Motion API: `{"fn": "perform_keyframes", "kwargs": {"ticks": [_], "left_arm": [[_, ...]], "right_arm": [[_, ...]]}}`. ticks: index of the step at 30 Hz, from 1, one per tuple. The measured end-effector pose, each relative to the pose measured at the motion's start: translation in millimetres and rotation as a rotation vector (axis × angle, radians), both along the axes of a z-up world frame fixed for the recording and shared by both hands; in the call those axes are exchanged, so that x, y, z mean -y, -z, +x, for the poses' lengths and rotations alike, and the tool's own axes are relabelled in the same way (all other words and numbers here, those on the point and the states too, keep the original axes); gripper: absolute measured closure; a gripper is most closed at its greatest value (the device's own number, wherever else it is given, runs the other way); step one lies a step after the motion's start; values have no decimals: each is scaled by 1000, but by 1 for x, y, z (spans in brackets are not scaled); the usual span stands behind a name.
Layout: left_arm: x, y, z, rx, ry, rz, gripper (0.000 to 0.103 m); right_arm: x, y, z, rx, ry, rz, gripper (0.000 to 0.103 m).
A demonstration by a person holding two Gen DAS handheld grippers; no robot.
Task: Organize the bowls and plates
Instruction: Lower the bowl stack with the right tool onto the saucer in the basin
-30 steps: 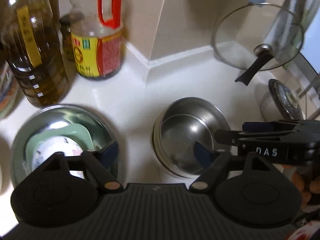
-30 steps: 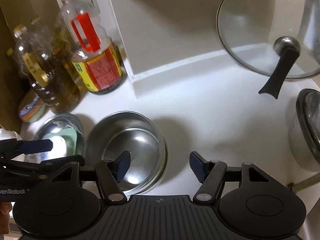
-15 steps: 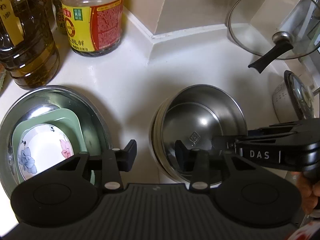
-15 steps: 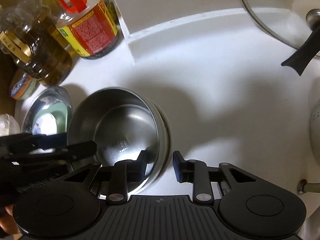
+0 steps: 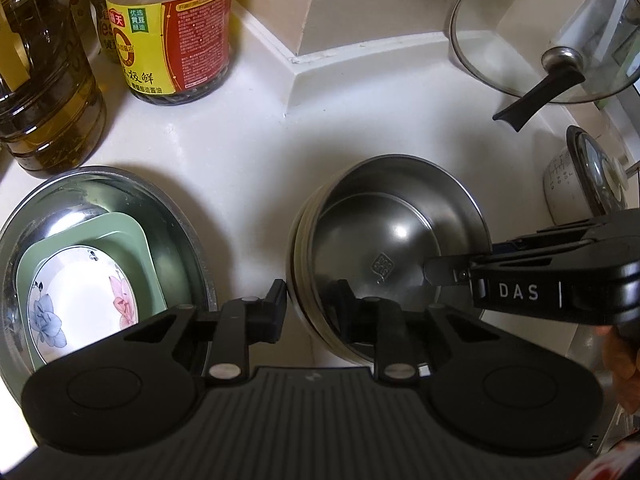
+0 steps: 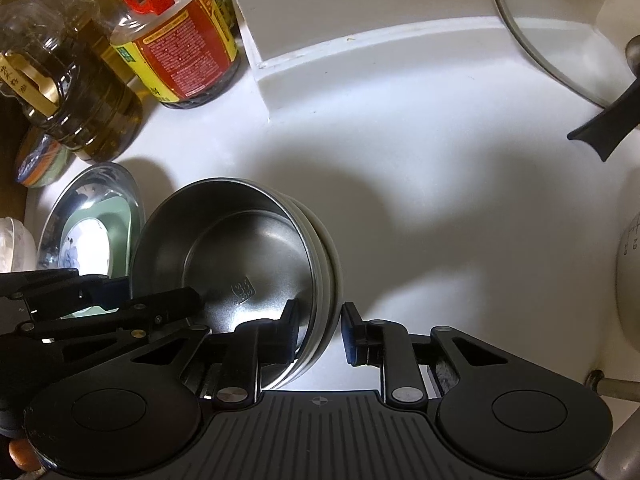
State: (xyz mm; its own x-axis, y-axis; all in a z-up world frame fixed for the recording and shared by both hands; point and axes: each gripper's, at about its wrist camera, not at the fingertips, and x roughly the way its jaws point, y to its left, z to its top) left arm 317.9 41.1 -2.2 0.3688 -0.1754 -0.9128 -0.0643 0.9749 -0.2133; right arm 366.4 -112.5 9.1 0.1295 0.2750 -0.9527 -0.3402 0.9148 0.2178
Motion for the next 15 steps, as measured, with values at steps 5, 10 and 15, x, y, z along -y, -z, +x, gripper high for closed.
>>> {"fn": "perform_keyframes", "kwargs": {"ticks": [5,10,15], "left_arm": [[-3,0,0,-7,-6,-11,80],[-7,-1,-1,-9,-17,-2,80],[-13,-5,-2,-5,-30,5,80]], "right_arm": [[-3,1,2,-1,3,3,82],[-8,-1,1,9,-13,-1,82],[-13,-3,2,9,-20,2,83]]}}
